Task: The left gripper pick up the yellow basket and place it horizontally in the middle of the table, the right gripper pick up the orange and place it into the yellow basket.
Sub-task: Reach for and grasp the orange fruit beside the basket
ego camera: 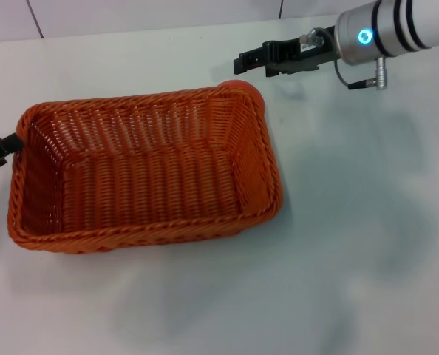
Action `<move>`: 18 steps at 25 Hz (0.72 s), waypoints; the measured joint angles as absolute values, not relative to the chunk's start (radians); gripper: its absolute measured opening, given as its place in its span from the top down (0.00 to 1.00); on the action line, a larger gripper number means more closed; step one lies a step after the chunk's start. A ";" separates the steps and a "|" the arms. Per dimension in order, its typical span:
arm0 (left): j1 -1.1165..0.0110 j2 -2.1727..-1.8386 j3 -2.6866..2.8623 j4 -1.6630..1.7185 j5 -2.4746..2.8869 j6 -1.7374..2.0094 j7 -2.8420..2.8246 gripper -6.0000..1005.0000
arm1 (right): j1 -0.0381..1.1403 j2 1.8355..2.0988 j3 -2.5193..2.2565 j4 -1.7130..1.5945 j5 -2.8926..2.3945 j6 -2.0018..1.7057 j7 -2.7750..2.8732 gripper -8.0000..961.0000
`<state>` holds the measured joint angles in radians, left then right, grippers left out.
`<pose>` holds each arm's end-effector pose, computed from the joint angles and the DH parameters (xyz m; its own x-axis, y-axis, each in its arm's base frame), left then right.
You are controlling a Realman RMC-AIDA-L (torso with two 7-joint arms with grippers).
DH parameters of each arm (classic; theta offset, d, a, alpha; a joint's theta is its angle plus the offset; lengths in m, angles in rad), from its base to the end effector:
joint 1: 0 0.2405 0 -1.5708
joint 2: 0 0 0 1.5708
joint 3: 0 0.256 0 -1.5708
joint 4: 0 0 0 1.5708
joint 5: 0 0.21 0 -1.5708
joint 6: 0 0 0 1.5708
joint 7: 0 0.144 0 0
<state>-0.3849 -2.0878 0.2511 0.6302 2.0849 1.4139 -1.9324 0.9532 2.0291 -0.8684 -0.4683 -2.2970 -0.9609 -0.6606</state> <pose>-0.3599 0.2968 0.0418 0.0583 0.6442 0.7626 0.9813 -0.1775 0.0749 0.1948 0.4545 -0.0283 -0.3709 0.8331 0.4104 0.9271 0.3064 0.2159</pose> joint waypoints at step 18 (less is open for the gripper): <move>-0.346 -2.066 0.222 0.664 1.976 1.410 -1.877 0.25 | 0.966 2.049 -0.871 -0.424 -2.253 -0.886 -0.660 0.21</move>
<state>-0.3461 -2.0656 0.2215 0.6638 1.9759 1.4102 -1.8773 0.9657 2.0486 -0.8713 -0.4239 -2.2535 -0.8860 -0.6601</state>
